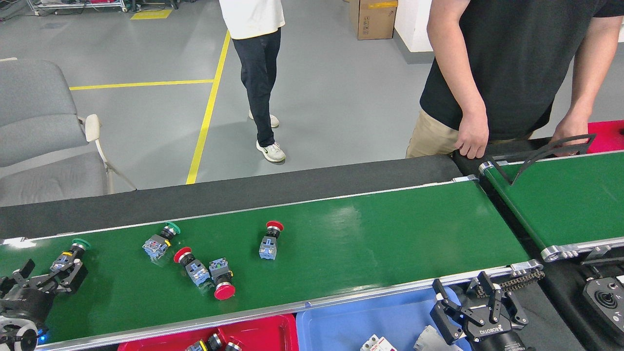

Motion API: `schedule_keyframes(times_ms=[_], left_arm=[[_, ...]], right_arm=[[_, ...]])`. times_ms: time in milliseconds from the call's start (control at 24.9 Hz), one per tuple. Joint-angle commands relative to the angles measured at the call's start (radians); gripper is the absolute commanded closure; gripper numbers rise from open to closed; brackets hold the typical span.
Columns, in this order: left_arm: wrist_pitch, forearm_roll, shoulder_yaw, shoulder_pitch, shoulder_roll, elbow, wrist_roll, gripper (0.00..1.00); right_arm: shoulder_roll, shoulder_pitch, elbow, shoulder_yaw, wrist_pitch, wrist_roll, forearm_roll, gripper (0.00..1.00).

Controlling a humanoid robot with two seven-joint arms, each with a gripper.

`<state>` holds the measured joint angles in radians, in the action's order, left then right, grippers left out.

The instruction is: Pick switch part from conveyor to tray

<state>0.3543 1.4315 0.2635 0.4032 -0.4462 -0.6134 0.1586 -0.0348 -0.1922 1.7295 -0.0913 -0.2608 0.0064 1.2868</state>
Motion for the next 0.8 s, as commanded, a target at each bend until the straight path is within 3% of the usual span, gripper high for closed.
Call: schedule_keyframes(times_ms=[0,121,281,322,402,482,563,683,764], left_arm=[[0.009,-0.003,-0.029,0.008,-0.011,-0.006,0.068,0.52],[0.009,-0.003,-0.09,-0.006,-0.011,-0.005,0.134,0.61],[0.038,-0.014,-0.101,-0.047,-0.009,-0.019,0.141,0.88],[0.064,-0.016,-0.093,-0.057,-0.006,-0.036,0.141,0.9],[0.141,-0.051,-0.086,-0.106,0.004,-0.15,0.139,0.94],[0.178,-0.108,-0.072,-0.228,-0.005,-0.336,0.125,0.93],[0.212,-0.154,-0.049,-0.409,-0.009,-0.611,0.098,0.89],[0.311,-0.184,0.02,-0.698,0.007,-0.971,0.058,0.63],[0.339,-0.183,0.025,-0.843,0.046,-1.131,0.056,0.35]], right_arm=[[-0.004,0.011,0.012,-0.002,-0.005,0.0,-0.003,0.01],[0.001,0.011,0.012,-0.002,-0.003,0.0,-0.003,0.01],[-0.002,0.004,0.013,-0.002,-0.003,0.0,-0.003,0.01],[-0.004,0.002,0.015,-0.002,-0.003,0.0,-0.003,0.01],[-0.002,-0.009,0.024,-0.011,-0.003,0.0,-0.003,0.01],[-0.002,-0.012,0.025,-0.024,0.0,0.0,-0.003,0.01],[-0.002,-0.024,0.03,-0.038,0.0,0.006,-0.003,0.01],[-0.002,-0.049,0.03,-0.039,-0.003,0.041,-0.003,0.01],[0.0,-0.055,0.03,-0.039,-0.005,0.05,-0.003,0.01]])
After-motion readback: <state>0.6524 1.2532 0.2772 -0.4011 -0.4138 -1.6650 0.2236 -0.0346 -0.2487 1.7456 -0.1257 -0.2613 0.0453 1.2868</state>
